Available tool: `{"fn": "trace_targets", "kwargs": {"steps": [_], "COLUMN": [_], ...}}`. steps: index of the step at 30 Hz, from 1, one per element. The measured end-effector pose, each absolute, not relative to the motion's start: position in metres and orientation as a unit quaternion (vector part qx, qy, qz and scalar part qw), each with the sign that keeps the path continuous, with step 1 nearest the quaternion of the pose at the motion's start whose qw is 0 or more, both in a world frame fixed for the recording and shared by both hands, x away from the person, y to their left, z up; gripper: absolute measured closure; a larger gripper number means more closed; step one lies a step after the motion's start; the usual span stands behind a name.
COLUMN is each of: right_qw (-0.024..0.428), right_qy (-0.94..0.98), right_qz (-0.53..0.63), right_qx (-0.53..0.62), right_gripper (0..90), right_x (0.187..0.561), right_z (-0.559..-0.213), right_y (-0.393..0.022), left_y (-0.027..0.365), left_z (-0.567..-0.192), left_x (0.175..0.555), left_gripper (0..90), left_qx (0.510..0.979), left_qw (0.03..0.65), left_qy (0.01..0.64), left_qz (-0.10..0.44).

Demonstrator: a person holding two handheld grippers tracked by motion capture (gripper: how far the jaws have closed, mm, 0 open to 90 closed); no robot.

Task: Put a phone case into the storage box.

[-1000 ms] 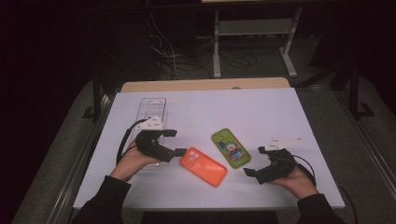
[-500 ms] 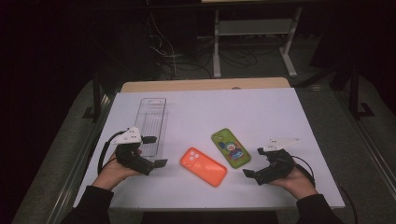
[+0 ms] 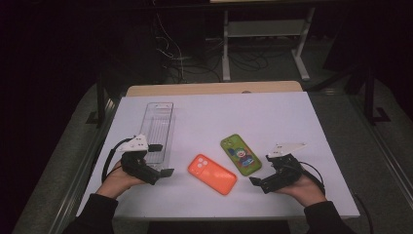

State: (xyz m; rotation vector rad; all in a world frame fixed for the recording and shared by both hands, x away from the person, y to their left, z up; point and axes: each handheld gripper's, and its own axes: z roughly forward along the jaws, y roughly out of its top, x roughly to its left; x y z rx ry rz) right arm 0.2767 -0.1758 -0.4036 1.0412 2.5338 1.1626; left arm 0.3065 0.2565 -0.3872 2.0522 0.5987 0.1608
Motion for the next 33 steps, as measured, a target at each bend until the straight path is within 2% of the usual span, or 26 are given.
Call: {"fn": "trace_targets", "kwargs": {"steps": [18, 33], "right_qw": [0.074, 0.077], "right_qy": [0.857, 0.867], "right_qz": [0.393, 0.38], "right_qx": [0.326, 0.312], "right_gripper": [0.0, 0.0], "right_x": [0.295, 0.317], "right_z": [-0.38, -0.373], "right_y": [-0.136, -0.086], "left_y": [0.26, 0.259], "left_z": [-0.385, -0.385], "left_x": [0.307, 0.306], "left_gripper": [0.0, 0.0], "left_qx": [0.838, 0.837], "left_qw": [0.48, 0.481], "left_qy": [0.249, 0.25], "left_qz": [0.078, 0.079]}}
